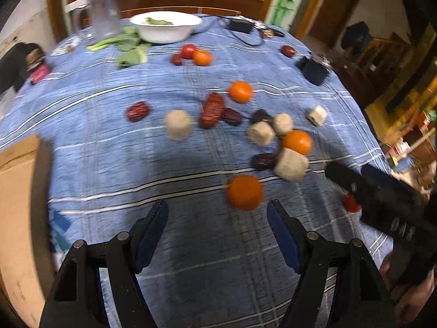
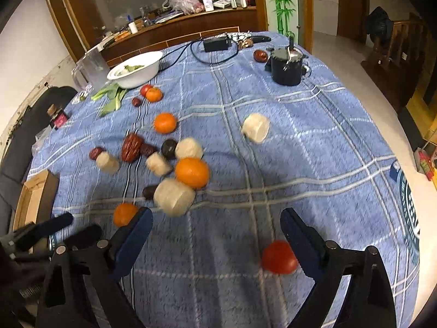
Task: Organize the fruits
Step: 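Grasp a tangerine with the left gripper while the right gripper grasps a beige root chunk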
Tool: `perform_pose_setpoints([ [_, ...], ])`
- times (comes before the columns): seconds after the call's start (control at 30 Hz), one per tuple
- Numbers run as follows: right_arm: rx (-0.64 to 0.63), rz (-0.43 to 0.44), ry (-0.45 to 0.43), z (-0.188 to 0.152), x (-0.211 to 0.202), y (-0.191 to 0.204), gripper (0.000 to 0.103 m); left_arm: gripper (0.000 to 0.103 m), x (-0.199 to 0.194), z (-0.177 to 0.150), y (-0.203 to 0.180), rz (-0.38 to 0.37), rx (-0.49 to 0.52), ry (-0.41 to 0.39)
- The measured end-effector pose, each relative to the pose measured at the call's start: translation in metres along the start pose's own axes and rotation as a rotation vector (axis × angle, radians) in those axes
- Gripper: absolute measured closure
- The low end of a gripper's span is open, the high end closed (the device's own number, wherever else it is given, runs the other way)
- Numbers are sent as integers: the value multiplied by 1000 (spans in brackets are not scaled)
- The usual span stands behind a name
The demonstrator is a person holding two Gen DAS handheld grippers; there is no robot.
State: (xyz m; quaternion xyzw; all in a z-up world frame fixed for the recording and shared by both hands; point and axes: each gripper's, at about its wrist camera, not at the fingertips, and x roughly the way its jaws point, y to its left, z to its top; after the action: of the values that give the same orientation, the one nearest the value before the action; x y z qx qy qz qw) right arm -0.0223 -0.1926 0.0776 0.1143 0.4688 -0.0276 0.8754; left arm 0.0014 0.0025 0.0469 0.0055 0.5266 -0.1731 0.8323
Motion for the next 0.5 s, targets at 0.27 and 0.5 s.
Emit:
perform_pose_setpoints([
  [0.27,59,-36,-23,48,25,-31,13,44,24,10,-16,-55,50,26],
  [0.5,40,-69,20,67,61,-38,26,51,41,13,-21,-63,53,49],
])
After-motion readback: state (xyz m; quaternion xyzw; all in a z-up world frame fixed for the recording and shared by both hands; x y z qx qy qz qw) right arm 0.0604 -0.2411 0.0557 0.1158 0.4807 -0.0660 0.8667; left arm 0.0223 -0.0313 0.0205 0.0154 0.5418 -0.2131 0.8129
